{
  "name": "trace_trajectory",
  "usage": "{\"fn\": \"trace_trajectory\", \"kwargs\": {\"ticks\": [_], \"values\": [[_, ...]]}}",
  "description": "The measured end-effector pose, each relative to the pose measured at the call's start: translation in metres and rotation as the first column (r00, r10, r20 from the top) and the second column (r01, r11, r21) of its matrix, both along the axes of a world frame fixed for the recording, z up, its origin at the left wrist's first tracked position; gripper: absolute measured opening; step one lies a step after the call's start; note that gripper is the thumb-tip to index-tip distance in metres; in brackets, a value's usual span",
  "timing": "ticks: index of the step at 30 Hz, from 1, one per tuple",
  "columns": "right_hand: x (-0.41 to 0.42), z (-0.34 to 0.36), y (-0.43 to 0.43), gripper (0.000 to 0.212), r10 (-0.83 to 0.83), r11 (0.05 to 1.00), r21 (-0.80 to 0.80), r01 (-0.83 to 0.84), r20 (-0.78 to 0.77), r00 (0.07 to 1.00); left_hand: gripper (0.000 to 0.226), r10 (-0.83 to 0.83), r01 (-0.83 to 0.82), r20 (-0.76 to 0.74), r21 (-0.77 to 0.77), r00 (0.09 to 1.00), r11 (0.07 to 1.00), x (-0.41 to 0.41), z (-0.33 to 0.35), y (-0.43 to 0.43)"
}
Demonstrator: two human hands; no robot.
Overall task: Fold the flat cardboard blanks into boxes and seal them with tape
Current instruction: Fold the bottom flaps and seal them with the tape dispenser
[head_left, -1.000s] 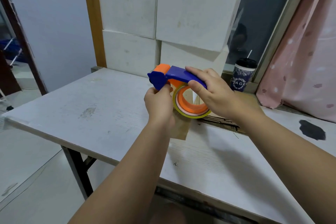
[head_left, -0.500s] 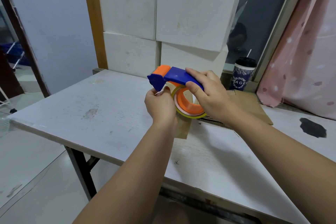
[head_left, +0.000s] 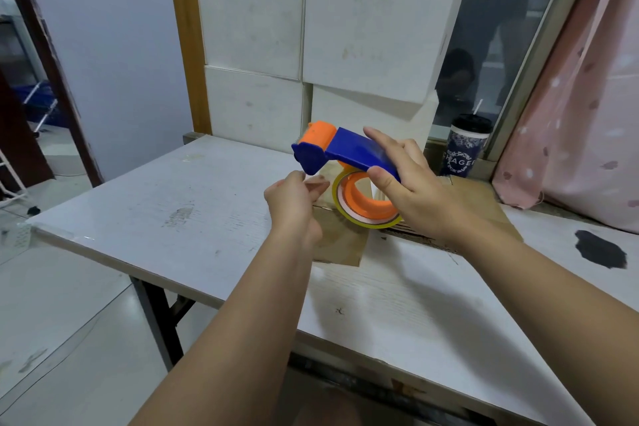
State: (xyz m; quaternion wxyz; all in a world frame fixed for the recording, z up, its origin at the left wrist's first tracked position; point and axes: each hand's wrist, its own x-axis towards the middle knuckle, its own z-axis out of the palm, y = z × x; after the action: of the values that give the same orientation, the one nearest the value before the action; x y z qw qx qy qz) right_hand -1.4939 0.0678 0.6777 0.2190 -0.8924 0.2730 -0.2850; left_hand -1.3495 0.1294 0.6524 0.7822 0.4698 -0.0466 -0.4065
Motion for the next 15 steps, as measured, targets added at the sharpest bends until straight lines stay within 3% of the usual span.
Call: {"fn": "trace_trajectory", "kwargs": {"ticks": [5,12,15], "values": [[-0.002,0.002,-0.002,0.05,0.018,0.996,0.087,-0.021,0.041,0.999,0.042,-0.018,0.014,0.154,0.027,0.988,1.0,0.006,-0.011,0.007],[-0.005,0.005,-0.009,0.047,0.032,0.992,0.121,-0.034,0.02,0.999,0.012,-0.008,0.006,0.195,0.01,0.981,1.0,0.011,-0.021,0.006],[-0.002,0.002,-0.006,0.064,-0.02,0.995,0.097,0.018,0.015,1.0,0.013,0.027,-0.031,0.22,0.014,0.975,0.999,0.012,-0.024,0.006]]}}
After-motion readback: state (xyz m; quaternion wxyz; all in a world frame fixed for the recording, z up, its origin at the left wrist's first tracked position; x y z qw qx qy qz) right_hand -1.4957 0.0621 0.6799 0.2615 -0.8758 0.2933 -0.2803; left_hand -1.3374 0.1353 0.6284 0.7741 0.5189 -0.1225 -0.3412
